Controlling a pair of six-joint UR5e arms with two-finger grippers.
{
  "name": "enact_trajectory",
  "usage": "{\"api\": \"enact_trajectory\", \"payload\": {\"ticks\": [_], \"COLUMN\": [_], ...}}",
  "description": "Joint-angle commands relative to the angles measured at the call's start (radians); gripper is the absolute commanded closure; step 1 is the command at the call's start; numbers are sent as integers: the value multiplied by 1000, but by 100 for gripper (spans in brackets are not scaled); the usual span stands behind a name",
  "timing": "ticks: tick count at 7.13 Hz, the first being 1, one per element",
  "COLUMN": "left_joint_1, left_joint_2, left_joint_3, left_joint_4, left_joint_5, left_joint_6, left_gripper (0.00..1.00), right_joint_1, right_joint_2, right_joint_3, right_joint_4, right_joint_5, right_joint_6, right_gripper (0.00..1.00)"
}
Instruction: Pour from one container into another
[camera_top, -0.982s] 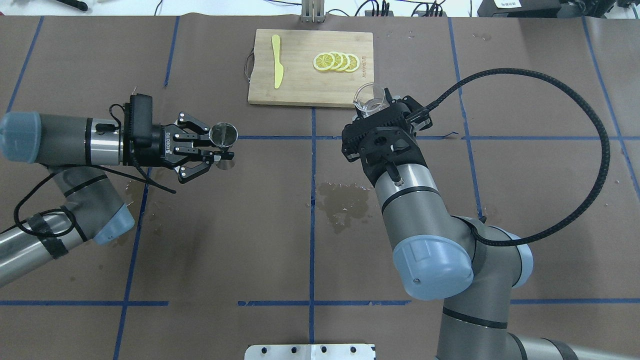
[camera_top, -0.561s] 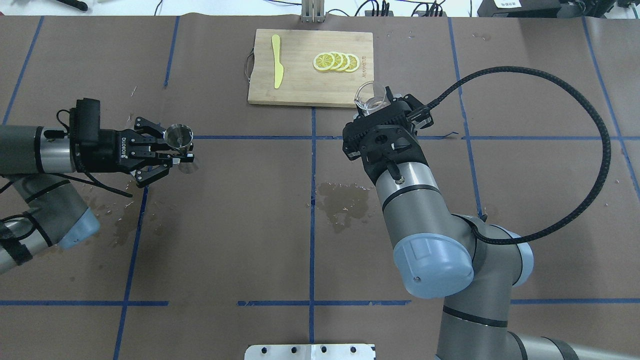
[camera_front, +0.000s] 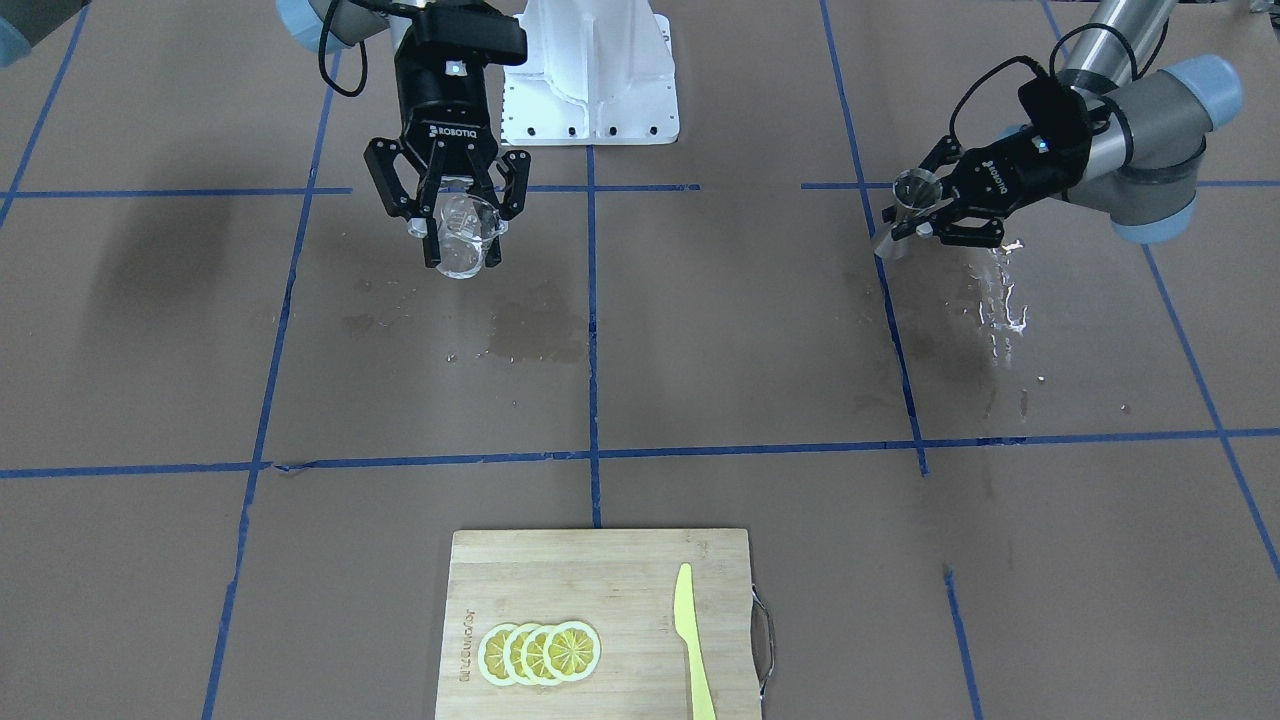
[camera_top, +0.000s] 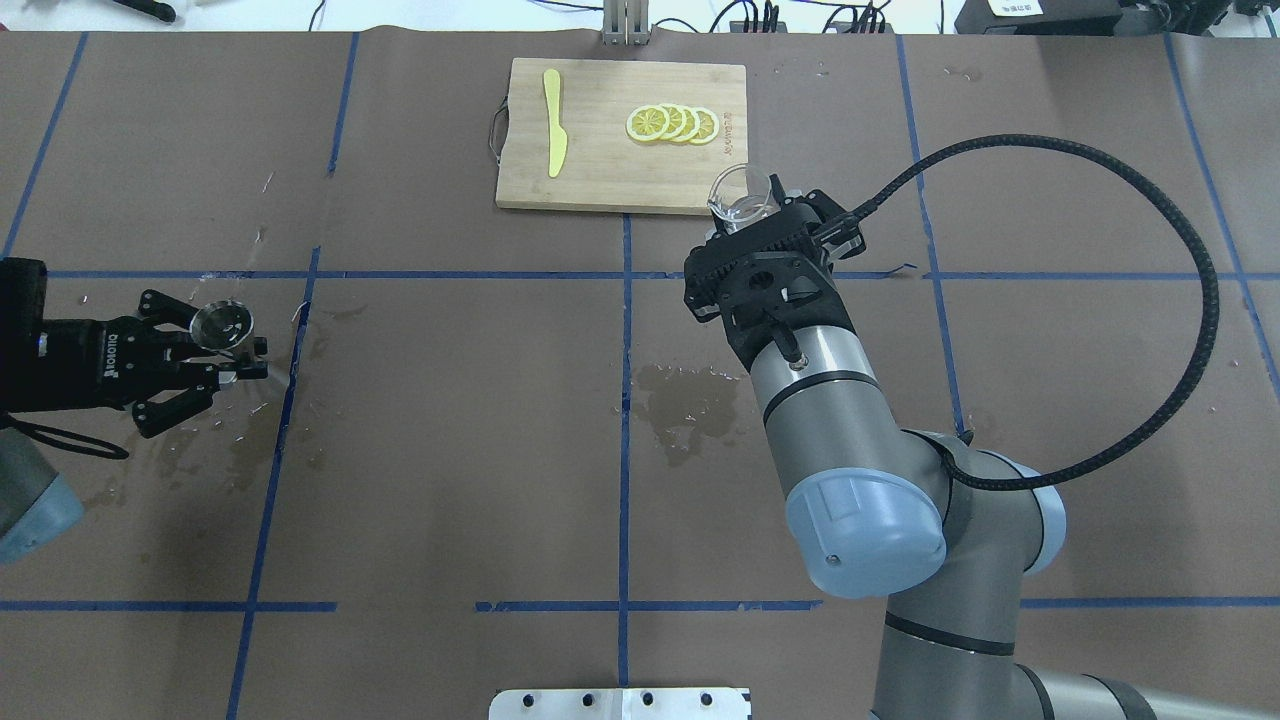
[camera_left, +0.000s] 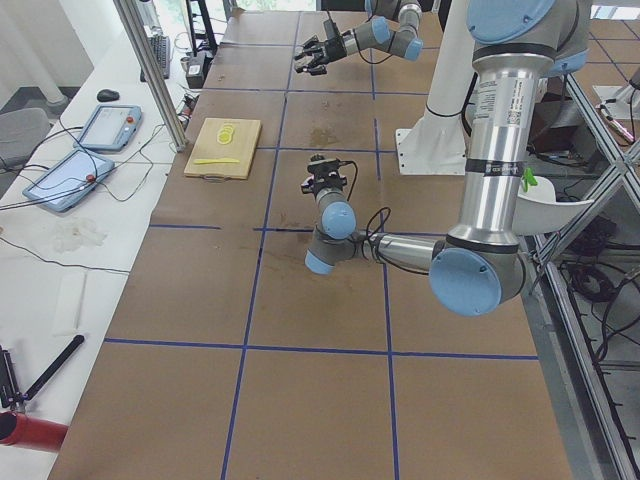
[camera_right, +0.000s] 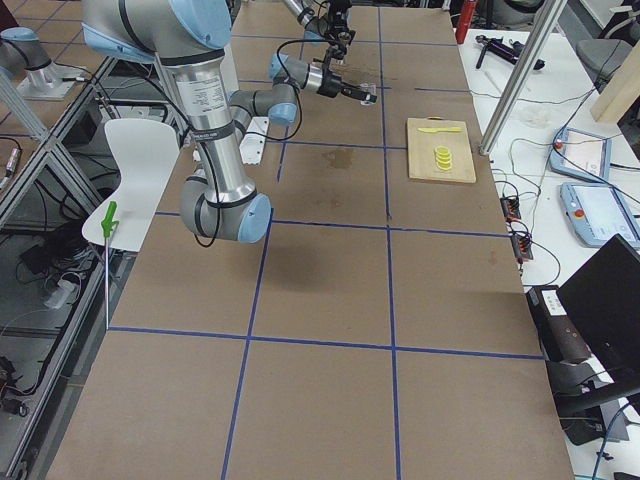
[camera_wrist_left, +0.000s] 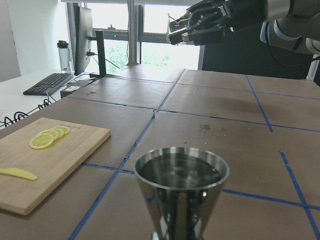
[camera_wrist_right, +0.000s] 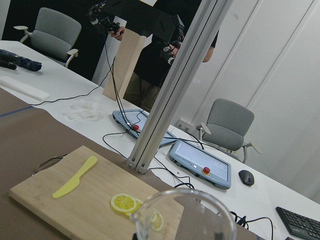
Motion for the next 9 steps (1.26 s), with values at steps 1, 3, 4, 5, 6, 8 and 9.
{"api": "enact_trajectory", "payload": {"ticks": [1,3,4,5,6,8,9], "left_joint_1": [16,26,42,100,170,247,304], "left_joint_2": [70,134,134,134,134,157,172], "left_joint_3": [-8,-3,-3,-3,-3,0,1], "left_joint_4": [-76,-129,-129,-129,-129,-130,-130], "left_joint_5": [186,201,225,312,401,498,580], "left_joint_6": [-93,-127,-128,-128,-128,-127,-127], "left_gripper": [100,100,100,100,100,100,100], "right_joint_1": [-1,-2,-2,-2,-2,-2,-2], "right_joint_2": [-2,0,0,0,-2,-2,-2], "right_joint_3": [1,1,1,1,-1,-1,1], "right_joint_4": [0,0,0,0,0,0,0], "right_joint_5": [0,0,0,0,0,0,0], "right_joint_6": [-1,-1,-1,-1,-1,-3,-3], "right_gripper": [100,100,100,100,100,100,100]}}
